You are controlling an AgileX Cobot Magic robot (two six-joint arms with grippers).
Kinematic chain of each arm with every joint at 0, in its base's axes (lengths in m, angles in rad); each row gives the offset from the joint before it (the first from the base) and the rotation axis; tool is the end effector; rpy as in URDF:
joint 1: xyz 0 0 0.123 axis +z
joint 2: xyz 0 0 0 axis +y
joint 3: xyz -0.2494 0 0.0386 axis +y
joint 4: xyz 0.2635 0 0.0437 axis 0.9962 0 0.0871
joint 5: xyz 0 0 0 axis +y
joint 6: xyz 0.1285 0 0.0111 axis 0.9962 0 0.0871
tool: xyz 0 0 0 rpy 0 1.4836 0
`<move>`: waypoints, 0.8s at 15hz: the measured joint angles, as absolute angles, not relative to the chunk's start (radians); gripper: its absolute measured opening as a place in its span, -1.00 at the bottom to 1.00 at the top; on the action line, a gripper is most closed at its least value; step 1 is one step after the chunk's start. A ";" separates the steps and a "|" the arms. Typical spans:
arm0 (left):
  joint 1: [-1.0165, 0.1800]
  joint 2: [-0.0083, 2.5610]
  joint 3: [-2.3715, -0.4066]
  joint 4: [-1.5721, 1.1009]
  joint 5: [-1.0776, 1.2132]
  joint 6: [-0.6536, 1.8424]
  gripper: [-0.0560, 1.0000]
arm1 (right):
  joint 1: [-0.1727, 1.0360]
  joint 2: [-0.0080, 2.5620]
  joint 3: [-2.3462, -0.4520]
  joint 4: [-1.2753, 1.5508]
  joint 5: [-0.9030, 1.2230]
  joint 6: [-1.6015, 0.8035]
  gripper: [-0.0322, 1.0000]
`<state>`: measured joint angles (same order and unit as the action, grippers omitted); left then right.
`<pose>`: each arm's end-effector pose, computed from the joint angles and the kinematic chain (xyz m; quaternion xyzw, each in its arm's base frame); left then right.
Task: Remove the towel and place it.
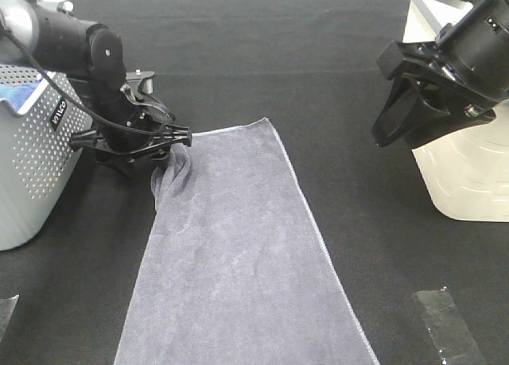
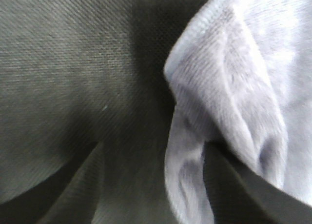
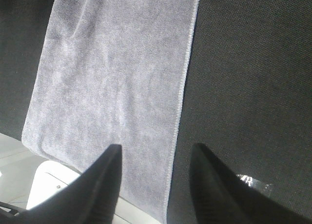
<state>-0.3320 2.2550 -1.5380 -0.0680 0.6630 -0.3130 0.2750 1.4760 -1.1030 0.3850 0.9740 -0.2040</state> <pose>0.4239 -0.1519 0.0277 -0.0142 0.9900 -0.0671 0.1236 0.2948 0.1249 0.2043 -0.1506 0.9614 0.1783 0.1458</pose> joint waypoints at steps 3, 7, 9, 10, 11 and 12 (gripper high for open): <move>-0.332 2.260 -1.538 -0.142 0.621 -0.266 0.03 | 0.275 1.476 -1.103 0.385 0.974 -0.204 -0.11; -0.332 2.262 -1.538 -0.143 0.596 -0.258 -0.75 | 0.275 1.476 -1.103 0.385 0.968 -0.204 -0.11; -0.332 2.262 -1.538 -0.129 0.595 -0.253 -0.89 | 0.275 1.476 -1.103 0.385 0.948 -0.204 -0.11; -0.332 2.262 -1.538 -0.114 0.595 -0.250 -0.89 | 0.275 1.476 -1.103 0.385 0.937 -0.205 -0.11; -0.332 2.260 -1.538 -0.104 0.595 -0.250 -0.89 | 0.275 1.476 -1.103 0.387 0.916 -0.213 -0.11; -0.332 2.252 -1.538 -0.094 0.595 -0.246 -0.89 | 0.275 1.478 -1.103 0.404 0.889 -0.237 -0.11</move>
<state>-0.3320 2.2520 -1.5380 -0.0940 0.5950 -0.2460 0.2750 1.4780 -1.1030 0.4040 0.8890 -0.2370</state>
